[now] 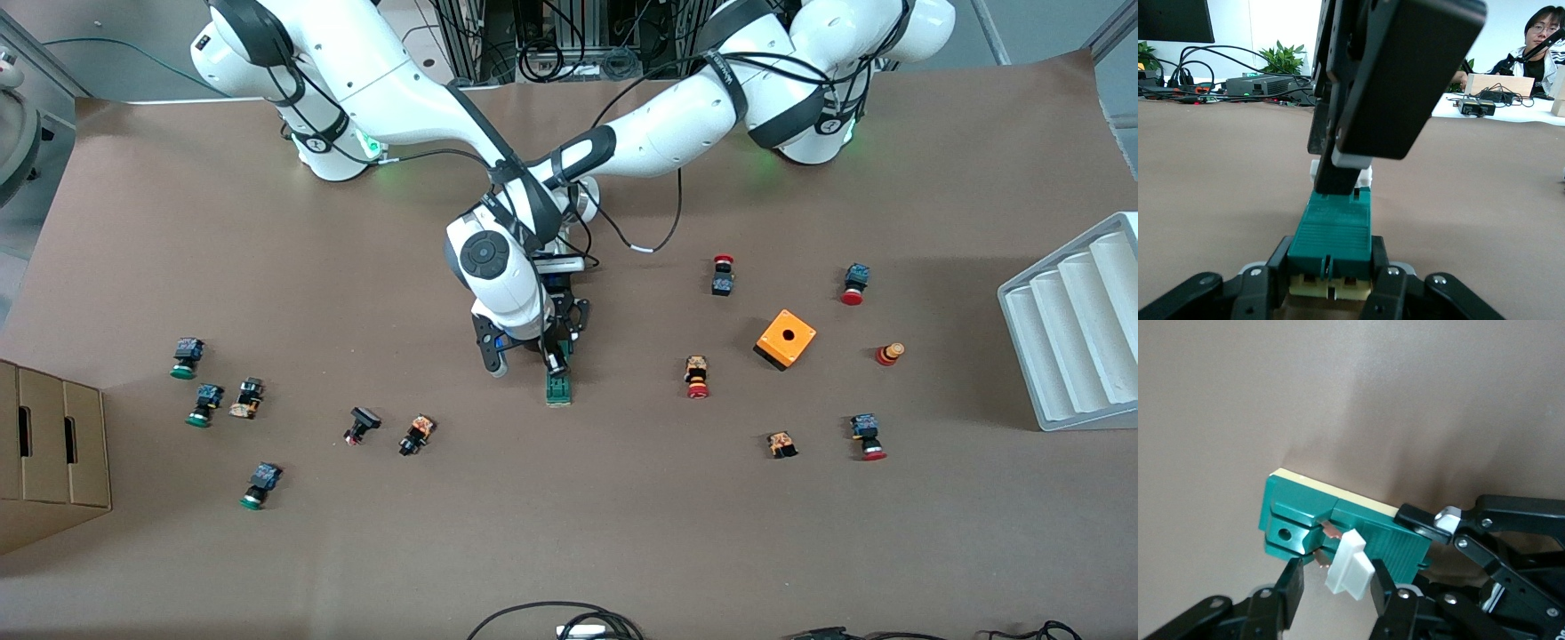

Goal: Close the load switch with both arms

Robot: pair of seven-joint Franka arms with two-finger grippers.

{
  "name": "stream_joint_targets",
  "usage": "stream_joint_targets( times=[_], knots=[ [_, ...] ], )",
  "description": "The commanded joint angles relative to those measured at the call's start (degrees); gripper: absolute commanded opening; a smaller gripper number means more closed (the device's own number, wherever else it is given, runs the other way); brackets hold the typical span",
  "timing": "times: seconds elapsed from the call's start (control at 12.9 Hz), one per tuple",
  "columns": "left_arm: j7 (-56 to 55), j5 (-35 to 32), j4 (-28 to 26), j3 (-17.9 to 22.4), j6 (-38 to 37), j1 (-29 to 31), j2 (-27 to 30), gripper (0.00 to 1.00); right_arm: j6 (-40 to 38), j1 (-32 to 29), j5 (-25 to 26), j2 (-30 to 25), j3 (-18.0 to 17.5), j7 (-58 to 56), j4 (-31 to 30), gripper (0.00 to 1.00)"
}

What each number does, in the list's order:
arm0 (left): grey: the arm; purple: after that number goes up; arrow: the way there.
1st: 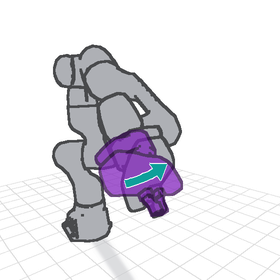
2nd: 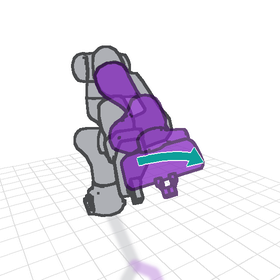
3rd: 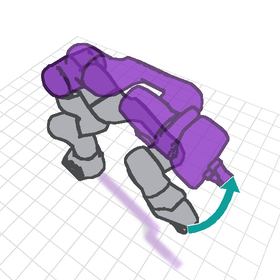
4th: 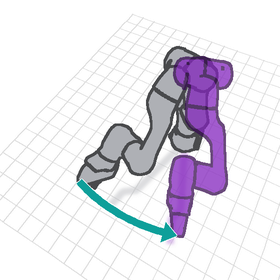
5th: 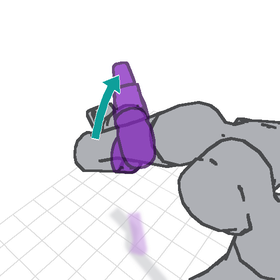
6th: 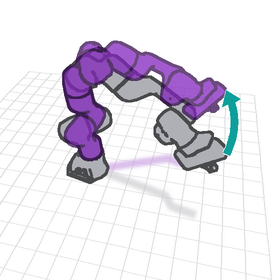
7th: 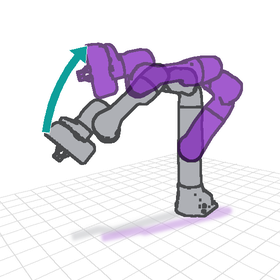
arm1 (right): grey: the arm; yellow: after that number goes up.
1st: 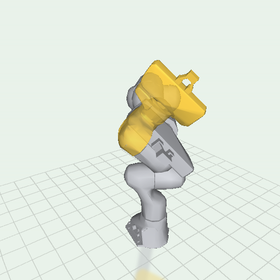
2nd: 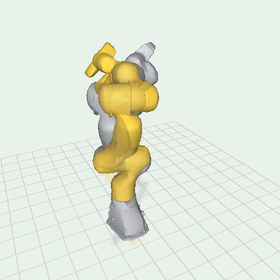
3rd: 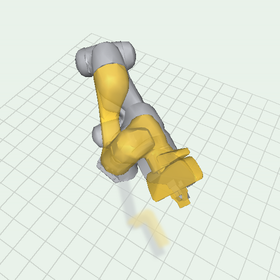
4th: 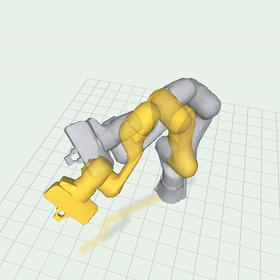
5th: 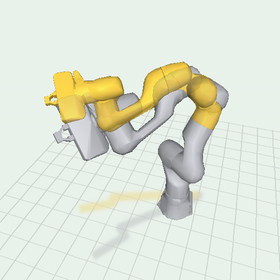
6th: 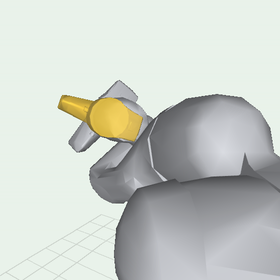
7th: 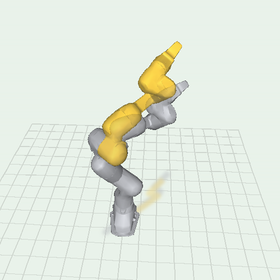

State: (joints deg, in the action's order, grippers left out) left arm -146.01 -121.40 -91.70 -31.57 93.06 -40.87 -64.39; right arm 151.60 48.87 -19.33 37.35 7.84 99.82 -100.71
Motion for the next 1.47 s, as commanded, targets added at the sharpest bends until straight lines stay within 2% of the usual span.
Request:
stream_joint_targets(
  times=[0.0,0.54,0.93,1.39],
  knots=[
    [-0.2,-0.5,1.2,-0.5,0.5,0.2,-1.2,0.47,1.0,0.3,-0.9,0.9,1.7,-0.2,2.8,0.43],
    [-0.2,-0.5,1.2,-0.5,0.5,0.2,-1.1,0.51,0.8,-0.4,-1.0,1.2,1.7,-0.1,4.3,0.37],
    [-0.1,-0.5,1.2,-0.6,0.5,0.2,-1.1,0.53,0.8,-0.7,-1.0,3.1,1.7,0.0,6.9,0.26],
    [-0.1,-0.4,1.2,-0.6,0.5,0.2,-1.1,0.54,1.0,-1.0,-1.0,4.7,1.7,-0.1,8.4,0.22]
  ],
)
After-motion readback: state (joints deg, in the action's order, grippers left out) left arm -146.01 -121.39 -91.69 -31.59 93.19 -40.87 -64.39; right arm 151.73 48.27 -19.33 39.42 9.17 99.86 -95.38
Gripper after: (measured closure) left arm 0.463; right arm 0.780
